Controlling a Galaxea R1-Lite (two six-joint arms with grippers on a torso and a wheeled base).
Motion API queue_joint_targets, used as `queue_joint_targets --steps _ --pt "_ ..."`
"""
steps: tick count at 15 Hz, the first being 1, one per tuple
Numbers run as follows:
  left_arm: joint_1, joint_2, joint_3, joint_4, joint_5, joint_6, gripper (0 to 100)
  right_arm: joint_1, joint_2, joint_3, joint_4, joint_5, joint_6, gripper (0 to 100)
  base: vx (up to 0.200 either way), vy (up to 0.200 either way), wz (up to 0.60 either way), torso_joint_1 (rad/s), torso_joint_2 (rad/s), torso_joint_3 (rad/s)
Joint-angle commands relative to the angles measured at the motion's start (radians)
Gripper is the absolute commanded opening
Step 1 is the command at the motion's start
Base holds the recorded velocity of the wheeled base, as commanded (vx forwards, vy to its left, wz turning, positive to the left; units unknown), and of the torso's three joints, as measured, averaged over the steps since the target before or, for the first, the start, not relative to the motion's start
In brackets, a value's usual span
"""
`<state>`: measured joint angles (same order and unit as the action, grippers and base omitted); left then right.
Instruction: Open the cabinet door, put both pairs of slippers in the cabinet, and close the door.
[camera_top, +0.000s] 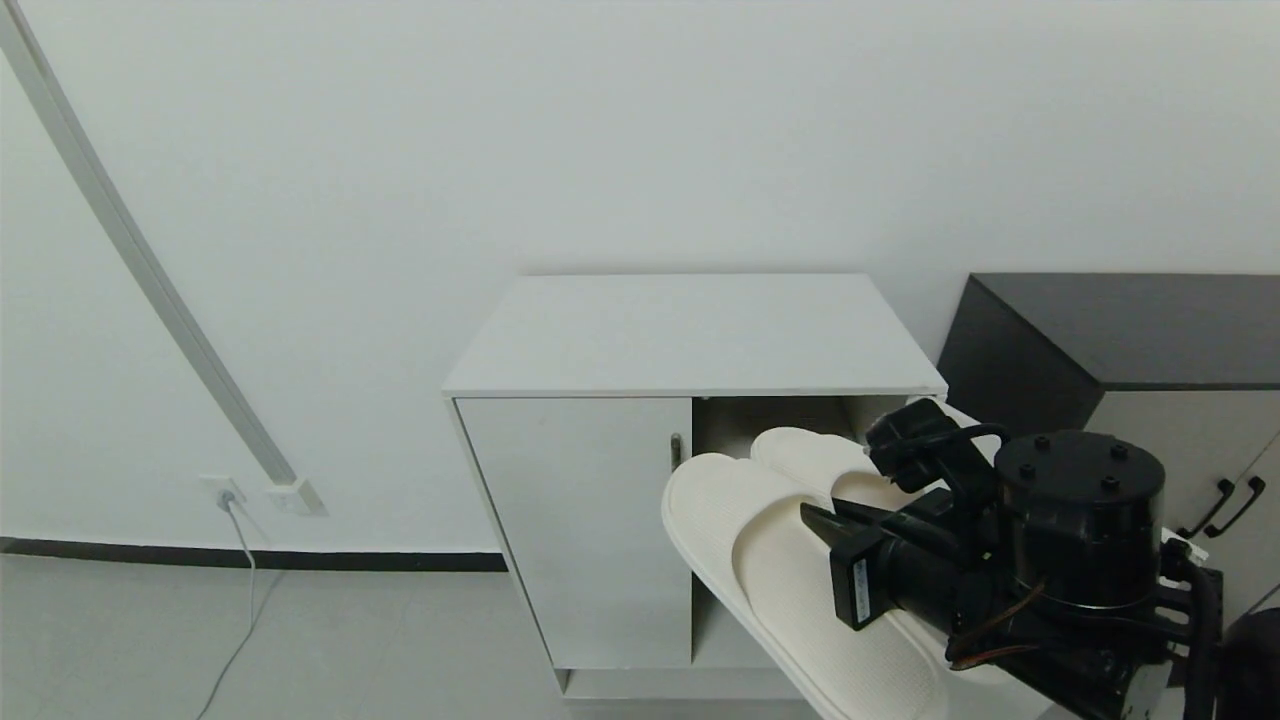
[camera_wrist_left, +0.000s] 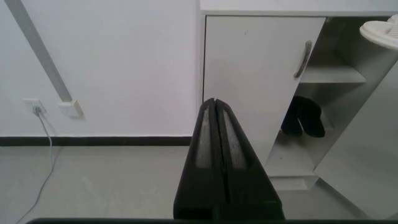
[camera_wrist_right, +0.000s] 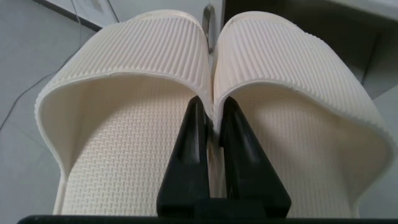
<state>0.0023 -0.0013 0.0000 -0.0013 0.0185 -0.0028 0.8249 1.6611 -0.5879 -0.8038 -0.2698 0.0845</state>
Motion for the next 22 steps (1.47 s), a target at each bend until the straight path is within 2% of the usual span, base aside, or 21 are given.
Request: queue_joint_targets --steps 1,12,22 --pt "0.001 0.001 0.000 0.000 0.000 0.000 0 0.000 0.002 -0.001 0.000 0.000 0.000 0 0.000 0.000 0.00 -0.227 0.54 0.310" --pt "0.001 0.001 0.000 0.000 0.000 -0.002 0 0.000 0.003 0.006 -0.017 0.001 0.000 0 0.000 0.000 0.00 -0.214 0.53 0.319" --pt "-0.001 0.001 0.000 0.000 0.000 -0.002 0 0.000 0.003 0.008 -0.031 0.001 -0.002 0 0.000 0.000 0.00 -0.147 0.48 0.330"
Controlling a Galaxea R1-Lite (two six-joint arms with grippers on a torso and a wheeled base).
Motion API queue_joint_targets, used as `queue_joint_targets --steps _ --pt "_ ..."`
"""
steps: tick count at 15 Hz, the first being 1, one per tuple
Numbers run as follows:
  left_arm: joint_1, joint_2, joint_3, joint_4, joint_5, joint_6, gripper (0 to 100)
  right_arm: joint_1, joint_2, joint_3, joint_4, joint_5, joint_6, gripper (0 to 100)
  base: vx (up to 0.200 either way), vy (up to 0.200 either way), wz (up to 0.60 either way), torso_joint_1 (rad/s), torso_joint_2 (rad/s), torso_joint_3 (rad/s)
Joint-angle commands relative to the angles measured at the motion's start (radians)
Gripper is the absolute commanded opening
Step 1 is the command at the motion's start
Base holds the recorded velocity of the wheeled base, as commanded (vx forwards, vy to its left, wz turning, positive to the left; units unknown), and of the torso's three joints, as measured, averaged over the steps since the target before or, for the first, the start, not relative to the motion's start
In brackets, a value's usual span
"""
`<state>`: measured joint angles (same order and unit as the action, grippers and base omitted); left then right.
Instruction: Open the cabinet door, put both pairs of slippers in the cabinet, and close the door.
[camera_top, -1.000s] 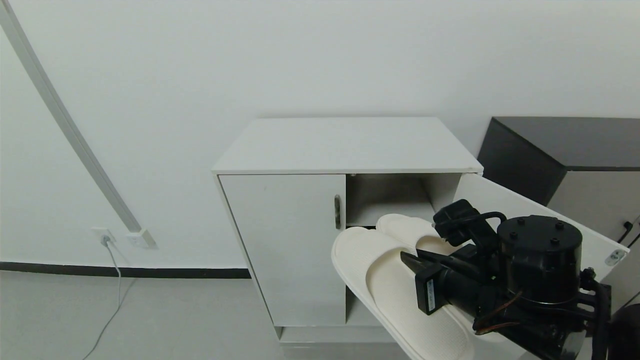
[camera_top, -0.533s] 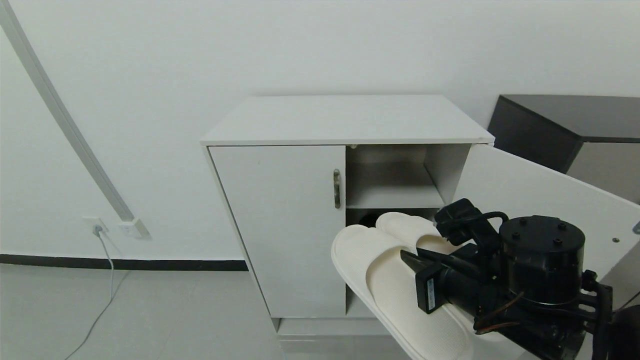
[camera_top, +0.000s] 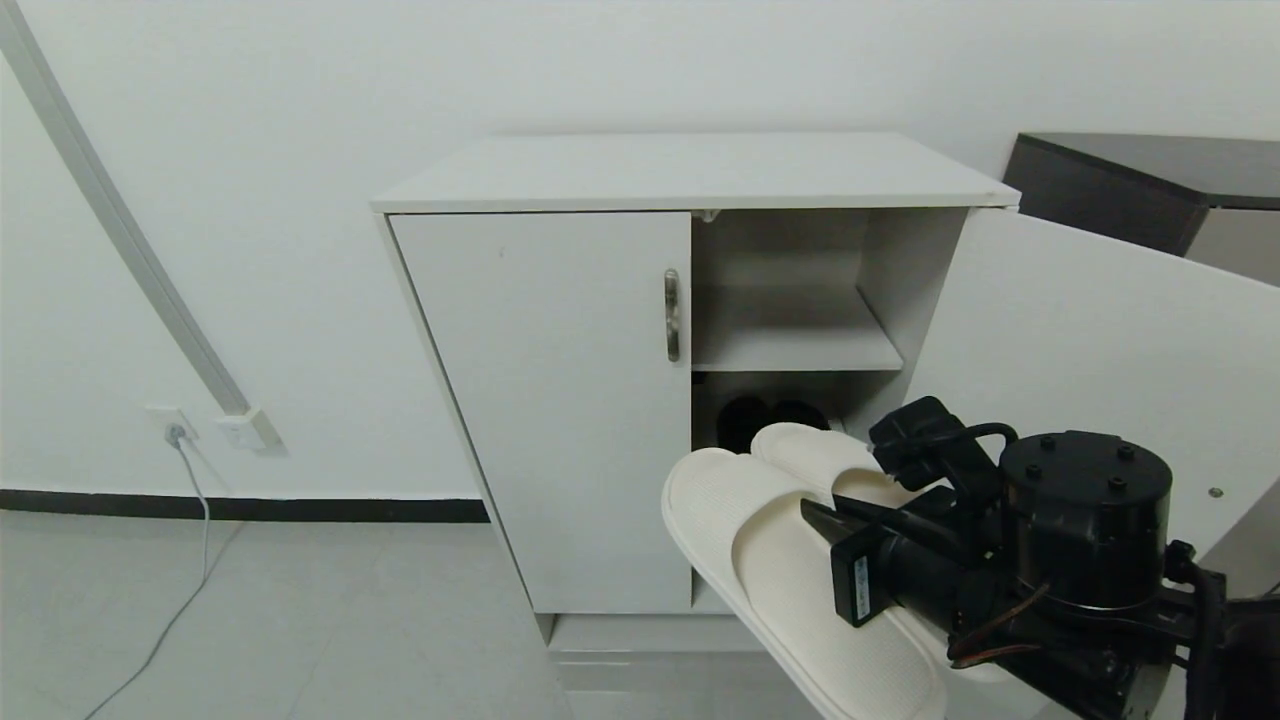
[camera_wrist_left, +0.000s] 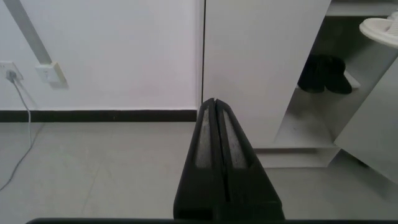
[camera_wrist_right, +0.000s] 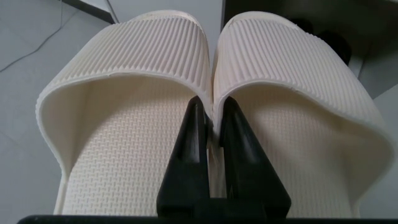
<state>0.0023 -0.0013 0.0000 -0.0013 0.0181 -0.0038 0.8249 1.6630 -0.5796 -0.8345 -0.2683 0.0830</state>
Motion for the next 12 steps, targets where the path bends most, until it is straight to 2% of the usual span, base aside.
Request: queue_joint_targets --steps 1,7,9,12 --pt "0.001 0.001 0.000 0.000 0.000 -0.001 0 0.000 0.001 0.000 0.000 0.000 0.000 0 0.000 0.000 0.00 -0.105 0.46 0.344" --pt "-0.001 0.001 0.000 0.000 0.000 -0.001 0 0.000 0.000 0.000 -0.002 0.003 0.000 0 0.000 0.000 0.00 -0.050 0.43 0.380" --pt "0.001 0.001 0.000 0.000 0.002 -0.001 0 0.000 0.000 0.000 -0.002 0.003 0.000 0 0.000 0.000 0.00 0.002 0.17 0.171" --pt "0.001 0.001 0.000 0.000 0.002 -0.002 0 0.002 0.001 0.000 -0.011 0.003 0.000 0 0.000 0.000 0.00 -0.001 0.03 0.015"
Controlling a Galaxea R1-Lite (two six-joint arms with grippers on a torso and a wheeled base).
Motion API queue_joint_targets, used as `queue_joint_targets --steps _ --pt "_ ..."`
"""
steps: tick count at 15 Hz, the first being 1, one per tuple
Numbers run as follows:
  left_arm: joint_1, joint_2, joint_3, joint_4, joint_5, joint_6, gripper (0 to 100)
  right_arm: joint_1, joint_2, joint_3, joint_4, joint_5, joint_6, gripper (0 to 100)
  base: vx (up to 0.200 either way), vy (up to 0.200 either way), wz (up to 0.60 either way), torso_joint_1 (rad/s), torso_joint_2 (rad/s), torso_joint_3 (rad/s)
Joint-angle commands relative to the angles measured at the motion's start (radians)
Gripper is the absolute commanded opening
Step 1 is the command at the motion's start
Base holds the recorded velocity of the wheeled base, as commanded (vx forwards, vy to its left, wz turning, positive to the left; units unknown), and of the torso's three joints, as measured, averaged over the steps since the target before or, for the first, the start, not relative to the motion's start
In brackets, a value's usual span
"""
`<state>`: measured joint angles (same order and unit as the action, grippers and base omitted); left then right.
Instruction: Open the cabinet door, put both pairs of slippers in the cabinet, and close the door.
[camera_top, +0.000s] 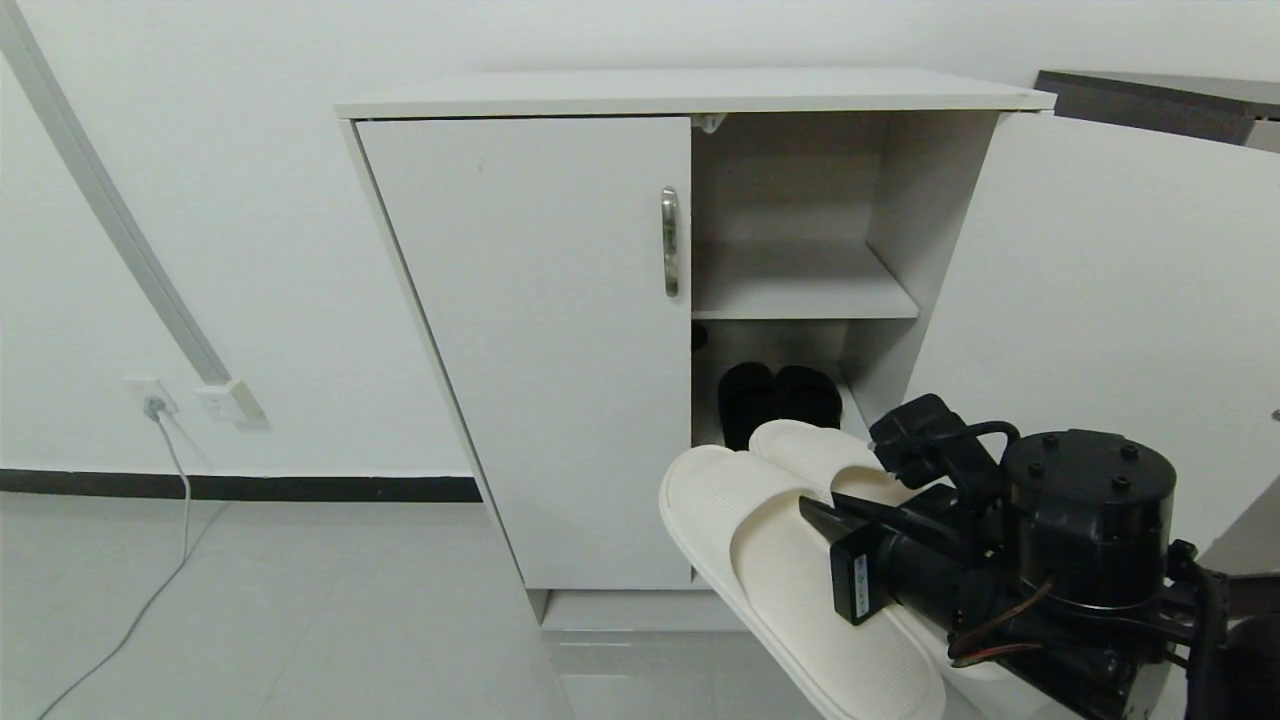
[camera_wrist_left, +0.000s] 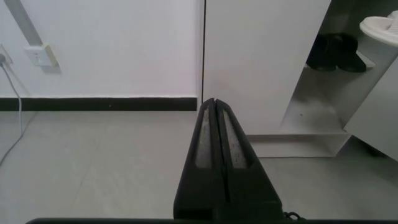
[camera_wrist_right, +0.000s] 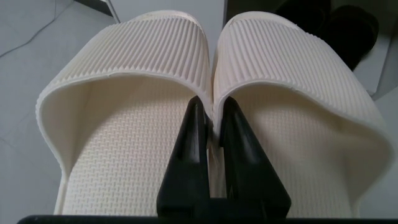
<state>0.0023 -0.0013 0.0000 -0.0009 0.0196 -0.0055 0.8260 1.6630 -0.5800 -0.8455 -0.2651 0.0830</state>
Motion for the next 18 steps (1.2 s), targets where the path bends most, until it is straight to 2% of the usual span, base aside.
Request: queue_joint_targets --steps 1,2,6,8,10,15,18 --pt "0.001 0.001 0.000 -0.001 0.000 -0.001 0 0.002 0.001 0.000 0.000 0.000 -0.002 0 0.000 0.000 0.00 0.000 0.00 0.000" --pt "0.001 0.001 0.000 -0.001 0.000 0.001 0 0.002 0.003 0.000 0.000 0.000 -0.011 0 0.000 0.000 0.00 0.000 0.00 0.000" --pt "0.001 0.001 0.000 -0.001 0.000 -0.001 0 0.001 0.020 -0.003 -0.018 -0.006 -0.012 0 0.000 -0.200 0.00 0.000 0.00 0.004" --pt "0.001 0.001 0.000 -0.001 0.000 -0.001 0 0.001 0.021 -0.020 -0.018 -0.014 -0.006 0 0.000 0.000 0.00 0.000 0.00 0.000" --pt "-0.001 0.001 0.000 -0.001 0.000 -0.002 0 -0.001 0.032 -0.055 -0.012 -0.066 0.011 0 0.000 0.000 0.00 0.000 0.00 0.000" --pt "0.001 0.001 0.000 -0.001 -0.001 0.001 0 0.073 0.130 -0.244 0.089 -0.402 0.070 0 0.000 0.000 0.00 0.000 0.00 0.000" --pt "0.001 0.001 0.000 -0.001 -0.001 0.001 0 0.099 0.121 -0.350 0.240 -0.465 0.086 0 0.000 0.000 0.00 0.000 0.00 0.000"
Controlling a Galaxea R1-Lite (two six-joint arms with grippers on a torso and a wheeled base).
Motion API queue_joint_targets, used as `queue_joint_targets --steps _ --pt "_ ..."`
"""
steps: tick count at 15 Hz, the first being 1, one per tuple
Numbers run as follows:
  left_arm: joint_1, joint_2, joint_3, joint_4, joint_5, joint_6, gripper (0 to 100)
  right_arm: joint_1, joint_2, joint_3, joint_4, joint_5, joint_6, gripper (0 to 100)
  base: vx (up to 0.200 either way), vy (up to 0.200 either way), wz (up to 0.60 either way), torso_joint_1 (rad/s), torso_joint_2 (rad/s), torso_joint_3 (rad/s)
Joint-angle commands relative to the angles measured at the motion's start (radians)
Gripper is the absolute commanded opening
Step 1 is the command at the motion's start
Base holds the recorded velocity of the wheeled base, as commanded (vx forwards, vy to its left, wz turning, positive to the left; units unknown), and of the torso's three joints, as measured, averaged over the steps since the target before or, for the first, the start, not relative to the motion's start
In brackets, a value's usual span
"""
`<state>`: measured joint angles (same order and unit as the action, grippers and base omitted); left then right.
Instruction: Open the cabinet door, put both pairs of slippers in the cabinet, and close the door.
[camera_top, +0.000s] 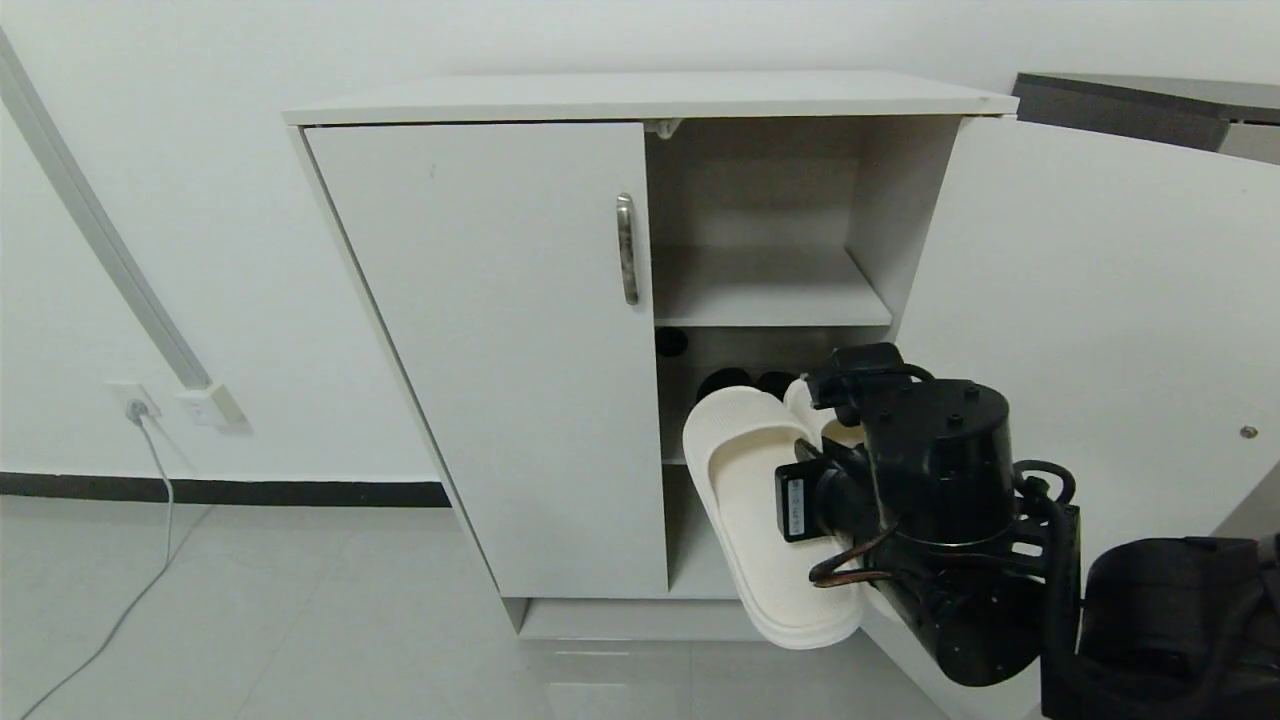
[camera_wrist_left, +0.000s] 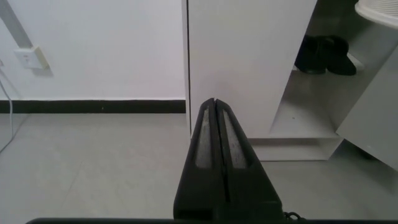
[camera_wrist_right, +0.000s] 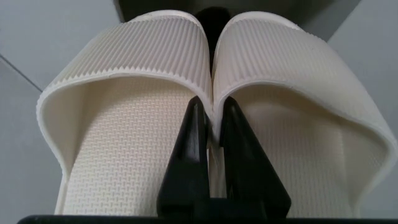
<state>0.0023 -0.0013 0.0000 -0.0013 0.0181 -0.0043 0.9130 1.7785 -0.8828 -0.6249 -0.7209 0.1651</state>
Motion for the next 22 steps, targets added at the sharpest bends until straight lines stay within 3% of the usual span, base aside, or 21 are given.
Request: queue_joint_targets --steps 1,4,7,15,22 --pt "0.001 0.001 0.000 0.000 0.000 0.000 0 0.009 0.002 -0.136 0.122 -0.035 0.030 0 0.000 0.000 0.00 0.000 0.00 0.000" --pt "0.001 0.001 0.000 0.000 0.000 0.000 0 -0.025 0.007 -0.300 0.289 -0.055 0.073 0 0.000 0.000 0.00 0.000 0.00 0.000" --pt "0.001 0.001 0.000 0.000 0.000 0.000 0 -0.045 0.012 -0.377 0.338 -0.057 0.076 0 0.000 0.000 0.00 0.000 0.00 0.000" --pt "0.001 0.001 0.000 0.000 0.000 0.001 0 -0.052 0.021 -0.383 0.343 -0.060 0.076 0 0.000 0.000 0.00 0.000 0.00 0.000" --pt "0.001 0.001 0.000 0.000 0.000 0.001 0 -0.052 0.021 -0.383 0.343 -0.060 0.074 0 0.200 0.000 0.00 0.002 0.00 0.002"
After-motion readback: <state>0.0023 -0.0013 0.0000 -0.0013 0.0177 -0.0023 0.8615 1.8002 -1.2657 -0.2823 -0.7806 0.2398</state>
